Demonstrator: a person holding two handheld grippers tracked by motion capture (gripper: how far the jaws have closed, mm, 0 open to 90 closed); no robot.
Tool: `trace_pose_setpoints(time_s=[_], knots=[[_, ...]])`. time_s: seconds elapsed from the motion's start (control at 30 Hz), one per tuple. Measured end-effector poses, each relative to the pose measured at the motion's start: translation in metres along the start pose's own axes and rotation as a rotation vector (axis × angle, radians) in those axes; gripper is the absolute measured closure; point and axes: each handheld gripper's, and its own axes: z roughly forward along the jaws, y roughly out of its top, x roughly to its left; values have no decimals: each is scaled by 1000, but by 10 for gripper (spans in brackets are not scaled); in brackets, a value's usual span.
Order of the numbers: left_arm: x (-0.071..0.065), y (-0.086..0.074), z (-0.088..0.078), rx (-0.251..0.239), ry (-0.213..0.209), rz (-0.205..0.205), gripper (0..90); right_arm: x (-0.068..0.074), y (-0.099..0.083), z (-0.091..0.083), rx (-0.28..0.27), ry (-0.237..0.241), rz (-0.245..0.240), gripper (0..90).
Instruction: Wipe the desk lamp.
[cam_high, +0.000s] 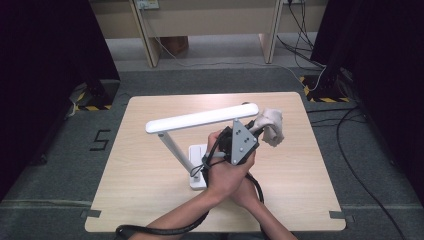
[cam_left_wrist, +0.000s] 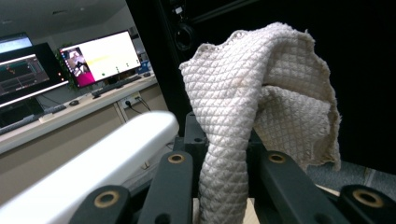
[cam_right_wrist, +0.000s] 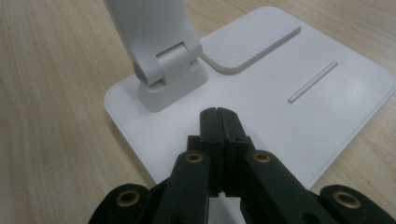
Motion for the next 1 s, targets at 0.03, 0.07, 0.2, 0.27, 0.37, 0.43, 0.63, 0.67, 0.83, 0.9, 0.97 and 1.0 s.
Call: trace_pose_setpoints(time_s=[0.03, 0.07, 0.2, 0.27, 0.37, 0.43, 0.63, 0.67, 0.83, 0.9, 0.97, 1.0], knots=[[0, 0, 0, 0, 0, 0, 798, 0, 0, 0, 0, 0, 0, 900], [1, -2, 0, 10, 1, -1, 798, 0, 0, 0, 0, 0, 0, 900], [2, -8, 3, 28, 1, -7, 800, 0, 0, 0, 1, 0, 0, 900], [2, -10, 4, 36, 3, -7, 800, 0, 0, 0, 3, 2, 2, 900], [5, -13, 7, 50, 13, -13, 801, 0, 0, 0, 4, 3, 3, 900], [7, -15, 8, 56, 18, -20, 802, 0, 1, 0, 4, 1, -9, 900], [10, -17, 8, 63, 23, -35, 804, 0, 1, 0, 5, 1, -14, 900], [10, -17, 8, 62, 28, -40, 804, 0, 1, 0, 4, 1, -15, 900], [15, -18, 5, 60, 44, -53, 805, -1, 1, 0, 6, 3, -15, 900], [16, -20, 4, 61, 50, -62, 806, -1, 1, 0, 5, 5, -15, 900], [16, -20, 4, 60, 51, -63, 806, -1, 1, 0, 7, 8, -15, 900], [17, -19, 3, 60, 52, -63, 806, -1, 1, 0, 7, 8, -15, 900]])
